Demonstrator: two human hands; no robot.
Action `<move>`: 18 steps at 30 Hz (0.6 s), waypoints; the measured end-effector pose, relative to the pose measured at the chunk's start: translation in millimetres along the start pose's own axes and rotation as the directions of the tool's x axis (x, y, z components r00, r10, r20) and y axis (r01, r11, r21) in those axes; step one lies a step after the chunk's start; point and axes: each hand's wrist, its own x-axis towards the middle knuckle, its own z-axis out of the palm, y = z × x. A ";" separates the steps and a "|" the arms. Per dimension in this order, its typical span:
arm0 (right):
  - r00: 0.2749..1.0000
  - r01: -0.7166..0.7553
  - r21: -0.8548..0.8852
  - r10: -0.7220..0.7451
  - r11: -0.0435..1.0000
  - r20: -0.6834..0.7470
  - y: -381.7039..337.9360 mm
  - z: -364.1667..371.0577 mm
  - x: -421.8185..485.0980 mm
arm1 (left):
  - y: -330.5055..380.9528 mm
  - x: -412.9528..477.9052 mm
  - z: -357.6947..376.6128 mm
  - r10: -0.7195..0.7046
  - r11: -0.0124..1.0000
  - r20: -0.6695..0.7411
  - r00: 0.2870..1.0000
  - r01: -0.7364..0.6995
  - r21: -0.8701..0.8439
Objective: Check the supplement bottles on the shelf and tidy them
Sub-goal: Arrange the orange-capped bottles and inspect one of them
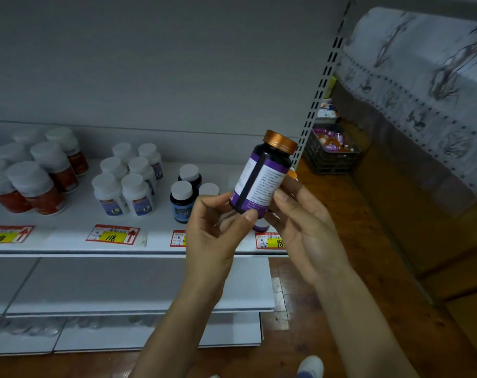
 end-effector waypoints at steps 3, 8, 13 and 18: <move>0.998 0.052 0.111 -0.056 0.992 0.039 1.2 -4.4 -1.0 | 0.5 -4.8 4.0 0.113 0.992 0.053 0.992 -0.116 0.049; 0.992 0.120 0.182 -0.127 0.976 0.026 1.0 -10.9 -5.4 | -2.9 0.6 -0.6 -0.003 0.998 0.127 0.992 0.011 -0.061; 0.980 0.194 0.000 -0.193 0.981 -0.046 -4.0 -13.1 -4.9 | -12.4 3.4 6.3 -0.330 0.869 0.281 0.901 0.406 -0.282; 0.967 0.209 -0.137 -0.225 0.968 -0.117 -7.5 -19.8 -9.2 | -23.6 3.9 13.8 -0.460 0.808 0.300 0.836 0.534 -0.249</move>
